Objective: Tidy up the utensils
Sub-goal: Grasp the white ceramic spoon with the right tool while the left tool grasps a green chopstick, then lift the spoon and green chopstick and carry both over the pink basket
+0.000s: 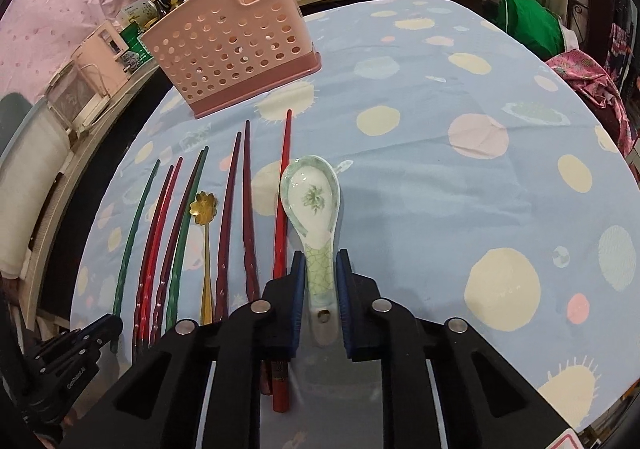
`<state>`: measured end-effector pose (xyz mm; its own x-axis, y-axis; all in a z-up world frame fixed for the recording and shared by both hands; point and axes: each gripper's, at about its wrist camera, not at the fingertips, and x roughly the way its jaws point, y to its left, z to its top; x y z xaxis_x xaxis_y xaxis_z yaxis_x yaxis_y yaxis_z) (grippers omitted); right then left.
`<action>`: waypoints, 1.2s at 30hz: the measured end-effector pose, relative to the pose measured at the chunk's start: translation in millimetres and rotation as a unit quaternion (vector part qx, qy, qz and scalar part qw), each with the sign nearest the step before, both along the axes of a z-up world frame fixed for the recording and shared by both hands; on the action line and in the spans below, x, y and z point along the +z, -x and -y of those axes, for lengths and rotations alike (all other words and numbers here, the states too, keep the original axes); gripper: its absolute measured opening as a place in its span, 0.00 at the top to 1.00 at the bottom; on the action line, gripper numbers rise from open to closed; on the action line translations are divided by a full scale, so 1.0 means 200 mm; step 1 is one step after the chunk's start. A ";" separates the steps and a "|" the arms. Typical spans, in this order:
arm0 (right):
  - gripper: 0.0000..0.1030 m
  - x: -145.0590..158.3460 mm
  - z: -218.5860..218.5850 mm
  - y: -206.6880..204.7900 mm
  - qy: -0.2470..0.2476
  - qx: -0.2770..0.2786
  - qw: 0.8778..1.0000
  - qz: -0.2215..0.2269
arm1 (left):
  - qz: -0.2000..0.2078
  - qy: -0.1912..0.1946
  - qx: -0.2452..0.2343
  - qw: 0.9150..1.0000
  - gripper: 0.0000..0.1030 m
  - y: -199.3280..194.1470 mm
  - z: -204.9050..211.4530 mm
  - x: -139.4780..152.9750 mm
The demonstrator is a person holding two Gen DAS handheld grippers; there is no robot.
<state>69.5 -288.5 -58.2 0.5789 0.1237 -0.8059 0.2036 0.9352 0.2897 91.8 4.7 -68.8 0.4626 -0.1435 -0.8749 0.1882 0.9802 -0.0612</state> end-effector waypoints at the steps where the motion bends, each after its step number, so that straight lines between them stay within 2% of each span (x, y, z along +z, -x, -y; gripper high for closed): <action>1: 0.88 -0.01 0.00 0.00 -0.004 0.001 1.000 -0.002 | 0.000 0.000 0.000 1.000 0.93 0.00 0.00 0.00; 9: 0.90 -0.03 0.01 0.02 -0.016 0.000 1.000 0.005 | 0.004 0.002 -0.001 1.000 0.93 0.00 0.00 0.00; 13: 0.90 0.03 0.03 0.05 -0.008 -0.008 1.000 0.022 | -0.002 0.019 0.004 1.000 0.93 0.00 -0.03 0.00; 17: 0.92 0.11 0.06 0.08 0.002 -0.018 0.999 0.042 | 0.015 0.022 0.008 1.000 0.93 0.00 -0.06 0.06; 27: 0.94 0.25 0.09 0.07 0.030 -0.021 0.997 0.074 | 0.086 0.040 0.026 0.995 0.93 -0.06 -0.12 0.34; 33: 0.94 0.34 0.10 0.02 0.039 -0.020 0.994 0.096 | 0.140 0.061 0.042 0.987 0.93 -0.19 -0.16 0.58; 36: 0.94 0.37 0.13 -0.03 0.025 -0.019 0.994 0.104 | 0.167 0.073 0.049 0.982 0.93 -0.27 -0.17 0.71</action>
<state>76.0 -314.0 15.0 0.7367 0.0606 -0.6734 0.1803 0.9423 0.2821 145.9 39.0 73.1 0.7384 -0.1966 -0.6451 0.1270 0.9800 -0.1533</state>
